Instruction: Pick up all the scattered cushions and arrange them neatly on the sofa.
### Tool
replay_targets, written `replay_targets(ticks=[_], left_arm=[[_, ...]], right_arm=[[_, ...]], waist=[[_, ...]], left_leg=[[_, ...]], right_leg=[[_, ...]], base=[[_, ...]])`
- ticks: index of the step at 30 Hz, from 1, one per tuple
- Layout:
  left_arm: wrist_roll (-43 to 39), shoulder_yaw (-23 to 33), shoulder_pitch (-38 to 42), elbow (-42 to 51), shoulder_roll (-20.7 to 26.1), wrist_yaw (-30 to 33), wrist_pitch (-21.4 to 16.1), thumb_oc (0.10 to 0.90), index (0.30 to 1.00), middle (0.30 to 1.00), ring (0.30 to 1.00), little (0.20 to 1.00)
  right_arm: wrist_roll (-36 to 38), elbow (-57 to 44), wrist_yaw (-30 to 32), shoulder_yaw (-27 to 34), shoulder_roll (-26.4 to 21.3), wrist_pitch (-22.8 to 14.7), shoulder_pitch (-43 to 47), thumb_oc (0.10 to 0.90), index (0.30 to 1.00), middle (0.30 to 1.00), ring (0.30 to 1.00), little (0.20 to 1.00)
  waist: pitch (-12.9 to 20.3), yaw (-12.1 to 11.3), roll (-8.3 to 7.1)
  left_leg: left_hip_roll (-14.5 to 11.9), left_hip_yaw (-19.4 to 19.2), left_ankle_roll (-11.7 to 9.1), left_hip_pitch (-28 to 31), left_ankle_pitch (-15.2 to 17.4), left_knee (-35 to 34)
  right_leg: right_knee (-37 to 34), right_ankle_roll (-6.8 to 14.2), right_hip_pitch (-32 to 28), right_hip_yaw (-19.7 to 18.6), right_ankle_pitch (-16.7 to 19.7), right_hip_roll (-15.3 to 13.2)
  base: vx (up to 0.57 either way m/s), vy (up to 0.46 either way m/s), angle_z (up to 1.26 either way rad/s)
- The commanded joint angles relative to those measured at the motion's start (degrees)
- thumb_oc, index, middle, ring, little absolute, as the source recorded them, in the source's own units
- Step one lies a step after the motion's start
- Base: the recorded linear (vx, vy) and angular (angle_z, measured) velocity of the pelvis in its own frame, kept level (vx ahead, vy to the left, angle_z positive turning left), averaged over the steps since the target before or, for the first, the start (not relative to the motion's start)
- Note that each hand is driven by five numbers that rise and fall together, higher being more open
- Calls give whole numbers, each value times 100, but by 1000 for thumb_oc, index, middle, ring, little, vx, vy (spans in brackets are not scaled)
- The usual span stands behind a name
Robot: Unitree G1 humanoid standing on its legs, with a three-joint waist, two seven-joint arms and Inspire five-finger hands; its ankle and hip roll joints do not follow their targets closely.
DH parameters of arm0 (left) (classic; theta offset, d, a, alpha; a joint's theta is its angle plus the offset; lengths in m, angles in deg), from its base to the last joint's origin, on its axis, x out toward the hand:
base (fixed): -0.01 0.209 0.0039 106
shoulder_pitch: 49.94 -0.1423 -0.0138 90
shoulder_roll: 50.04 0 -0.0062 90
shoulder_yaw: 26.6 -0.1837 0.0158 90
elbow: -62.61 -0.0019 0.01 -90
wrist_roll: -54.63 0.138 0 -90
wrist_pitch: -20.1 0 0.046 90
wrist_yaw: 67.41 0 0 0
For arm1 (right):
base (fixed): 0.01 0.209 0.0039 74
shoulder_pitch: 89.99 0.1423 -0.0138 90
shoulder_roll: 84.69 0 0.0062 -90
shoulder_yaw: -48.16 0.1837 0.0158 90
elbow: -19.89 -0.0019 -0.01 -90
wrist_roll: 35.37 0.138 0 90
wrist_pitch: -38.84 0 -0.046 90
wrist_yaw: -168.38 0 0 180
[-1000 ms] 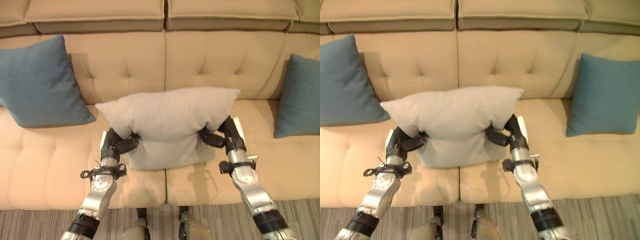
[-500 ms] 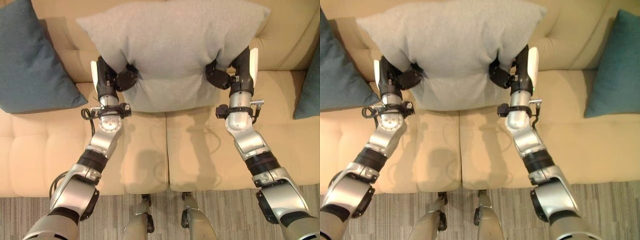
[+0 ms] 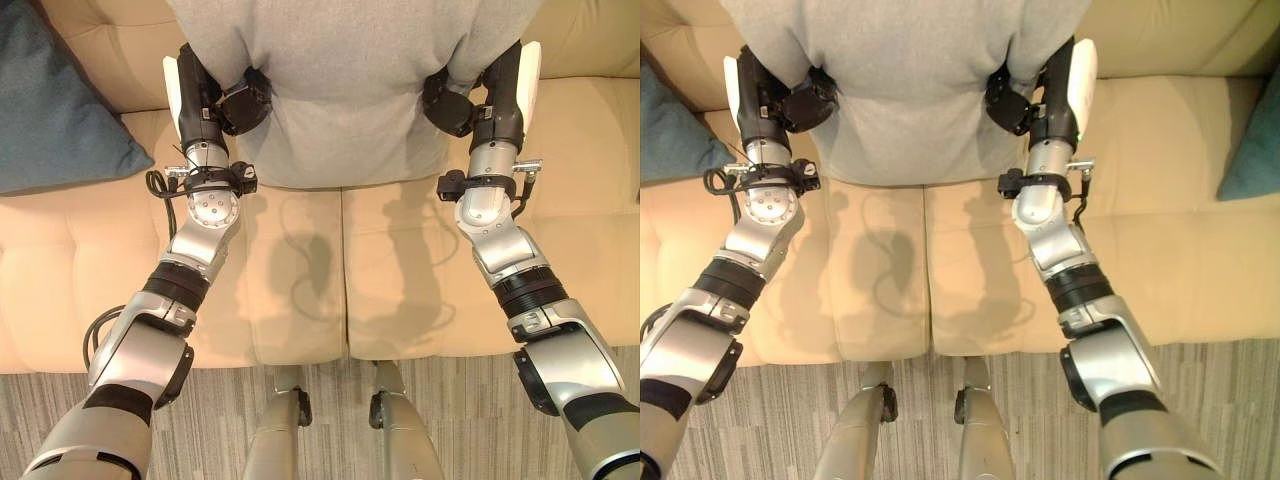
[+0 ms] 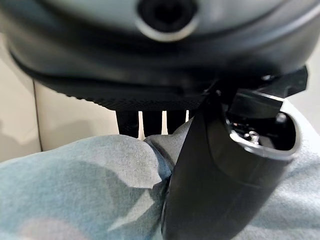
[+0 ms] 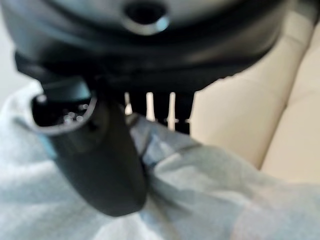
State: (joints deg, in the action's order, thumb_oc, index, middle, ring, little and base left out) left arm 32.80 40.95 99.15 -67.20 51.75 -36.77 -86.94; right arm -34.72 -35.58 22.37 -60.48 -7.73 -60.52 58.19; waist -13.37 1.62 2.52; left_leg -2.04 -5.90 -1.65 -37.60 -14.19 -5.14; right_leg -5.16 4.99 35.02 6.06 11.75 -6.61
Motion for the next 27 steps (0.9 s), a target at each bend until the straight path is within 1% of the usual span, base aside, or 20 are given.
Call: replay_targets(ticks=[1, 2, 3, 4, 5, 6, 10, 11, 12, 15, 17, 18, 21, 23, 24, 25, 27], left_arm=[[433, -240, 672, 287, 26, -25, -702, 400, 300, 300, 300, 300], [450, -244, 661, 263, 24, -22, -687, 445, 368, 368, 368, 368], [461, -250, 663, 229, 10, -23, -669, 540, 509, 509, 509, 509], [479, -259, 667, 193, 12, -20, -642, 761, 841, 841, 841, 841], [496, -282, 706, 90, 9, -33, -606, 800, 900, 900, 900, 900], [498, -334, 784, -18, 32, -57, -576, 800, 900, 900, 900, 900], [476, -442, 1090, -402, 193, -93, -479, 800, 900, 900, 900, 900], [434, -441, 1168, -530, 280, -104, -453, 800, 900, 900, 900, 900], [431, -440, 1173, -534, 281, -106, -454, 800, 900, 900, 900, 900], [343, -436, 1189, -668, 428, -163, -406, 800, 900, 900, 900, 900], [230, -411, 1107, -774, 555, -280, -387, 800, 900, 900, 900, 900], [227, -377, 994, -832, 675, -360, -352, 800, 900, 900, 900, 900], [238, -323, 880, -802, 743, -388, -335, 800, 900, 900, 900, 900], [237, -104, 515, -678, 876, -456, -355, 800, 900, 900, 900, 900], [234, 10, 287, -562, 907, -504, -349, 800, 900, 900, 900, 900], [234, 9, 285, -560, 907, -503, -348, 800, 900, 900, 900, 900], [156, 343, -409, -166, 850, -622, -366, 800, 900, 900, 900, 900]], right_arm=[[-305, -224, 5, -193, 150, -630, 734, 400, 300, 300, 300, 300], [-318, -170, 8, -206, 140, -613, 727, 428, 342, 342, 342, 342], [-328, -114, 6, -223, 135, -598, 734, 466, 399, 399, 399, 399], [-336, -52, 6, -246, 113, -580, 746, 620, 629, 629, 629, 629], [-343, 51, -1, -283, 81, -550, 780, 761, 841, 841, 841, 841], [-335, 160, -15, -332, 25, -530, 853, 800, 900, 900, 900, 900], [-223, 584, -54, -556, -251, -423, 1180, 800, 900, 900, 900, 900], [-140, 757, -84, -632, -380, -370, 1303, 800, 900, 900, 900, 900], [-137, 764, -85, -636, -381, -373, 1312, 800, 900, 900, 900, 900], [13, 1014, -162, -718, -612, -280, 1407, 800, 900, 900, 900, 900], [192, 1138, -216, -654, -748, -247, 1369, 800, 900, 900, 900, 900], [373, 1206, -233, -505, -867, -247, 1263, 800, 900, 900, 900, 900], [440, 1210, -244, -418, -951, -256, 1147, 800, 900, 900, 900, 900], [576, 1148, -300, -147, -1211, -305, 842, 800, 900, 900, 900, 900], [624, 1078, -337, 0, -1293, -316, 609, 800, 900, 900, 900, 900], [623, 1076, -337, 1, -1293, -315, 606, 800, 900, 900, 900, 900], [761, 836, -466, 453, -1359, -363, -104, 800, 900, 900, 900, 900]], waist=[[444, 37, -77], [444, 40, -82], [446, 40, -89], [450, 40, -96], [451, 37, -105], [447, 34, -111], [435, 31, -139], [428, 24, -144], [424, 25, -142], [410, 18, -144], [416, 14, -147], [430, 9, -146], [439, 8, -147], [476, 13, -157], [494, 13, -165], [495, 13, -165], [531, 22, -200]], left_leg=[[95, 39, -491, 308, 664, 14], [94, 36, -496, 303, 664, 14], [92, 33, -500, 300, 661, 14], [90, 39, -502, 297, 663, 14], [87, 47, -509, 292, 660, 14], [81, 54, -514, 282, 652, 14], [75, 53, -539, 263, 629, 14], [72, 54, -546, 258, 622, 14], [72, 54, -546, 258, 622, 14], [69, 69, -556, 280, 615, 14], [70, 78, -557, 327, 617, 14], [72, 83, -563, 383, 624, 14], [76, 84, -566, 420, 630, 14], [68, 88, -575, 535, 658, 14], [70, 90, -573, 609, 679, 14], [70, 89, -573, 610, 679, 14], [67, 86, -570, 793, 732, 14]], right_leg=[[29, 596, -31, -62, -525, 41], [29, 595, -18, -56, -521, 44], [24, 593, -22, -55, -519, 44], [19, 592, -21, -59, -519, 47], [18, 595, -19, -49, -513, 43], [17, 596, -11, -40, -509, 45], [16, 606, 5, -2, -492, 53], [16, 612, 7, 16, -493, 59], [16, 612, 7, 16, -493, 59], [16, 620, -16, 31, -488, 70], [16, 619, -68, 36, -493, 81], [16, 621, -119, 52, -495, 83], [16, 619, -158, 58, -500, 86], [16, 615, -279, 88, -533, 86], [16, 612, -355, 98, -545, 87], [16, 612, -356, 98, -546, 87], [16, 594, -554, 153, -600, 92]], base=[[0, 0, 0], [0, 0, 0], [-10, -11, -3], [-10, -15, -4], [-11, -16, -3], [0, 0, 0], [-5, -9, 0], [0, 0, 0], [0, 0, 0], [0, 0, 0], [0, 0, 0], [0, 0, 0], [0, 0, 0], [12, -8, 2], [12, -8, 3], [27, -26, 5], [37, -34, 4]])
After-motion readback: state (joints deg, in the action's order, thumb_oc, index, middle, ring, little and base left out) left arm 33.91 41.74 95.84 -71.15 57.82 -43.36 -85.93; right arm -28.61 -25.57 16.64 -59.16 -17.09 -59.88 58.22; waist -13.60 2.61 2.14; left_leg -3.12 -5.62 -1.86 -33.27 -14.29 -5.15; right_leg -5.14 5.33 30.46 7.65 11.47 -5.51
